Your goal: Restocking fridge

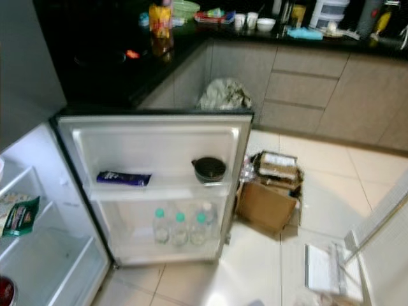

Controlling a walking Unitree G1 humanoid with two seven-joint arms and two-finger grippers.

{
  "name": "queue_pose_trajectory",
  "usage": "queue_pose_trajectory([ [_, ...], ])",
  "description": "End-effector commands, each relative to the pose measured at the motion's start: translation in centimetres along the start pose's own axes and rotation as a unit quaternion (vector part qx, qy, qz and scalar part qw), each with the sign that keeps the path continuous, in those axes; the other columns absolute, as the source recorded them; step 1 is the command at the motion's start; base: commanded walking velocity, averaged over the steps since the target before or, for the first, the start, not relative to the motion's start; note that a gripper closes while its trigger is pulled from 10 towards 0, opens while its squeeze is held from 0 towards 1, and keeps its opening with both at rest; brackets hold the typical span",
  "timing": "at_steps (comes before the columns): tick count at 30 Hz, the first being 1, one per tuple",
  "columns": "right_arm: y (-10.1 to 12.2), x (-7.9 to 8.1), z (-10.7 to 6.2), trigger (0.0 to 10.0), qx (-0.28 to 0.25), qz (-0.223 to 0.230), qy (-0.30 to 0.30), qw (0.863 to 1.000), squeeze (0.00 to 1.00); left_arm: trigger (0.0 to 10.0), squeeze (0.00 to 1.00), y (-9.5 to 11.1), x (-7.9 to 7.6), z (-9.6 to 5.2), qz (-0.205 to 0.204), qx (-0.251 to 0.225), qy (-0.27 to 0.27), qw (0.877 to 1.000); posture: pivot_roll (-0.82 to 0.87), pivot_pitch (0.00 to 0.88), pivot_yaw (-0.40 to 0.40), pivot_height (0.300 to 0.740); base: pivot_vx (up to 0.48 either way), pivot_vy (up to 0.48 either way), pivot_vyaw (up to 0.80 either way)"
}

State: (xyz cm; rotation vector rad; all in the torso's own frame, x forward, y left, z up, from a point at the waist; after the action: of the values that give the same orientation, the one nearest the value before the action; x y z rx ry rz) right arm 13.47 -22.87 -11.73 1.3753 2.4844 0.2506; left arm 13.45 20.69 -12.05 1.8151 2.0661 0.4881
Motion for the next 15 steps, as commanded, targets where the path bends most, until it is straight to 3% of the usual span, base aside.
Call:
queue_pose_trajectory([
  [1,0.88,0.16,0.13,10.0,-0.011,-0.002,0.002,1.000,0.00,10.0,0.00,-0.66,0.17,-0.13,-0.001,0.008,0.003,1.000,-0.10,0.000,0.010,0.740,0.398,0.000,0.00],
  [6,0.86,0.09,0.12,10.0,-0.011,-0.003,0.001,1.000,0.00,10.0,0.00,-0.67,0.10,-0.12,-0.004,0.008,0.003,1.000,-0.10,0.000,0.007,0.740,0.395,0.000,0.00],
  [10,0.90,-0.01,0.11,10.0,-0.011,-0.005,0.001,1.000,0.00,10.0,0.00,-0.49,-0.35,-0.08,-0.026,-0.002,-0.007,1.000,-0.10,0.000,0.004,0.740,0.000,0.000,0.00],
  [15,0.91,0.01,0.11,10.0,-0.012,-0.006,0.002,1.000,0.00,10.0,0.00,-0.71,-0.55,-0.07,-0.016,0.007,-0.014,1.000,-0.09,0.000,0.002,0.740,0.000,-0.436,0.00],
])
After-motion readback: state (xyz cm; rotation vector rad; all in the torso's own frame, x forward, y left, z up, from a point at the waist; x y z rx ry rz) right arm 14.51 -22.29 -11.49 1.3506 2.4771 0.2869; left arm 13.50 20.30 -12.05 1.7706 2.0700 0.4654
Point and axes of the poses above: a point about 5 cm out from each wrist's last joint towards the gripper, its own z axis pointing out of the wrist towards the gripper, its own y axis along the axis of the wrist's last joint, x = y × z, the point moved 2 cm from there along z, pointing out of the wrist towards the gripper, and after that the axes turned 9 degrees about -z, right-handed, at the moved point
